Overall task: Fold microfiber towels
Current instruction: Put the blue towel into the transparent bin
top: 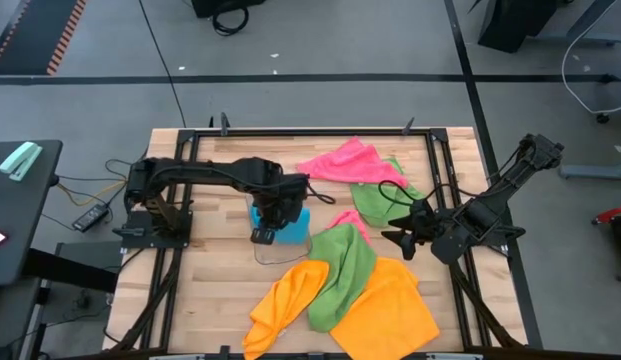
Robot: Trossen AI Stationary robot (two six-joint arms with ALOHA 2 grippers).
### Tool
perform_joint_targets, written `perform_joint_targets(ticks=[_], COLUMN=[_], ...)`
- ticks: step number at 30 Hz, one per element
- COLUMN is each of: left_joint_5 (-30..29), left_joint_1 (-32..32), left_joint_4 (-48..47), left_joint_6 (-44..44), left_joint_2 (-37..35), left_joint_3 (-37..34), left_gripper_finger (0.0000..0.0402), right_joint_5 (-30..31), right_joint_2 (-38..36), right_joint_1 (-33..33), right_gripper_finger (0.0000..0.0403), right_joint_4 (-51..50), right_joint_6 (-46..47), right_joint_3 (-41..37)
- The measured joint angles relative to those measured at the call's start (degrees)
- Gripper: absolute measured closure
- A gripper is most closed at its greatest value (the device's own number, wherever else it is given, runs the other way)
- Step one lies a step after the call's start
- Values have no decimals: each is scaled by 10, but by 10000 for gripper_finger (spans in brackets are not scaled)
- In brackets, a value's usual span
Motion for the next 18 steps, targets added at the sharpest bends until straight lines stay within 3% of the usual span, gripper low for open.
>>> perform_joint_targets(ticks=[7, 12, 18], left_joint_5=[2, 30, 70], left_joint_1=[0, 0, 2], left_joint_4=[54, 120, 210], left_joint_6=[-20, -41, -68], left_joint_2=[0, 0, 0], left_joint_3=[-66, -118, -177], left_gripper_finger=[367, 376, 361], right_joint_5=[-2, -2, -2], right_joint_2=[0, 0, 0], right_joint_1=[0, 0, 0], right_gripper_finger=[148, 148, 148], right_joint_4=[0, 0, 0], right_joint_6=[-4, -4, -4], right_joint_3=[0, 0, 0])
